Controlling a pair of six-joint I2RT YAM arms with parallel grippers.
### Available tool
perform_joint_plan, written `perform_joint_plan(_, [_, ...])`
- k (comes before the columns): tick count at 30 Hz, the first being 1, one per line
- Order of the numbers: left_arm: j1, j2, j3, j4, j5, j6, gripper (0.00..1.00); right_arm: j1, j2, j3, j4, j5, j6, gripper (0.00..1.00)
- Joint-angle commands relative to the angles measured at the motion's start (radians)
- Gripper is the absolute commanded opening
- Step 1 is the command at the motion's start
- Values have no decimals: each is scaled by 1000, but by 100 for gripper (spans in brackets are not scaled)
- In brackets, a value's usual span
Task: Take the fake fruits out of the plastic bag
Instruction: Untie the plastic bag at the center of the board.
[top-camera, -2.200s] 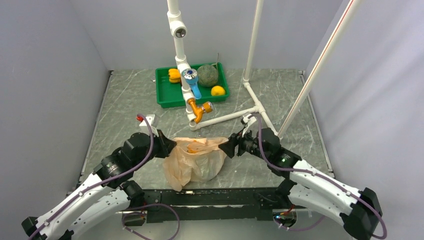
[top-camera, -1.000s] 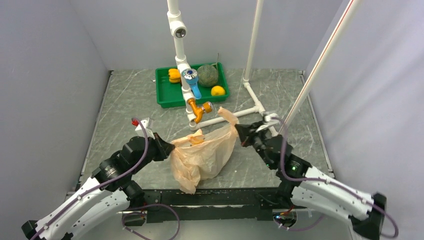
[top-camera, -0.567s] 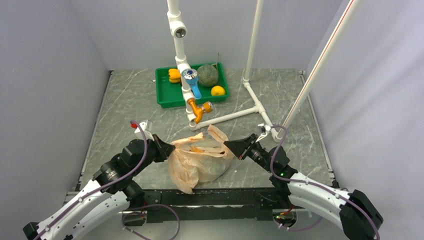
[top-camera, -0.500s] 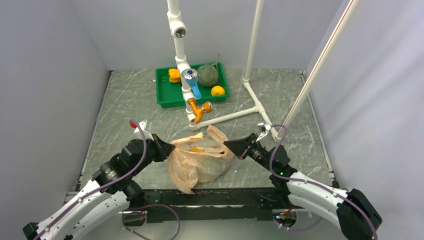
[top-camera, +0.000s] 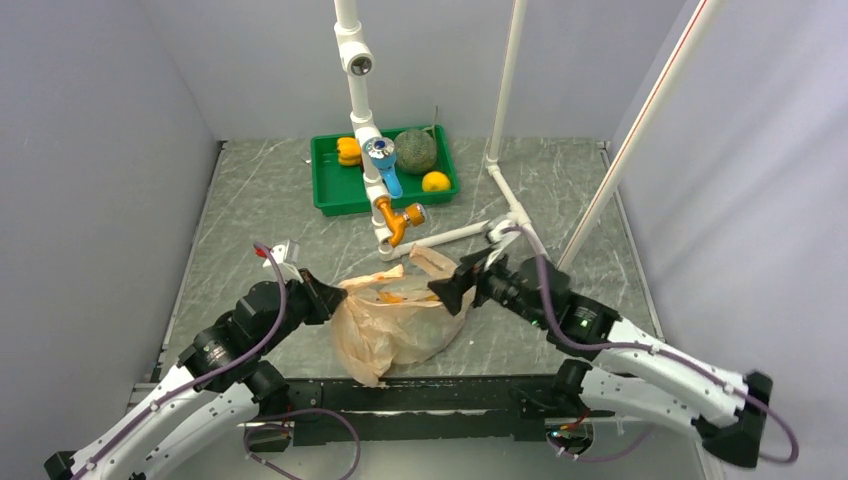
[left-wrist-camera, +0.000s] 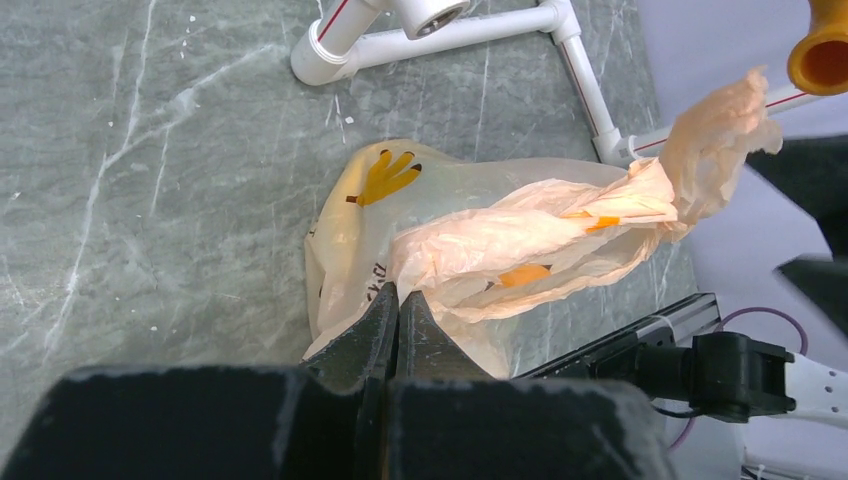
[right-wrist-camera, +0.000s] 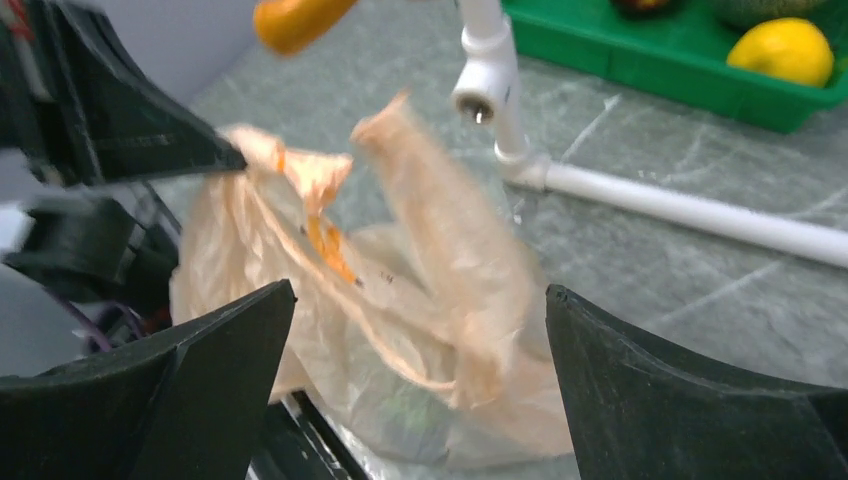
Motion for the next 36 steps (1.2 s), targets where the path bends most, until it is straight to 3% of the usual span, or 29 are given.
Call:
perform_joint_plan(1, [2,19,34,14,2,42,0,288,172,130,-198,611,-114,100])
perform_joint_plan(6, [1,61,67,17,11,76,0,441,464,325,-413,1112,108,100])
perform_joint_plan(12, [2,62,25,55,17,59,0,462,580,349,-385,1230,84,96])
perform_joint_plan(14, [2,46,12,58,7,51,0,462,569,324,-341,1242,68,83])
perform_joint_plan(15, [1,40,6,54,3,48,0,461,543,297,-273,1225,16,66])
perform_joint_plan(16, [1,34,3,50,-1,47,0,461,517,262,-200,1193,-36,55])
perform_joint_plan(20, [2,26,9,14,-5,51,0,400,411,199,-123,1037,-31,56])
perform_joint_plan(22, [2,23,14,0,-14,56,0,325,326,137,-58,851,-17,34])
perform_joint_plan(27, [2,-11,-15,78,8,57,0,2,56,-94,192,239,122,0])
perform_joint_plan(28, [3,-14,-16,102,17,59,0,-56,26,-130,245,98,148,0])
perform_joint_plan(31, [5,-6,-3,147,24,65,0,-189,-26,-185,372,-141,230,0])
perform_joint_plan(34, [17,22,28,142,-14,55,1,-282,-3,-209,458,-277,289,0])
perform_joint_plan(36, [22,56,67,95,-30,50,13,-295,32,-206,477,-314,288,0])
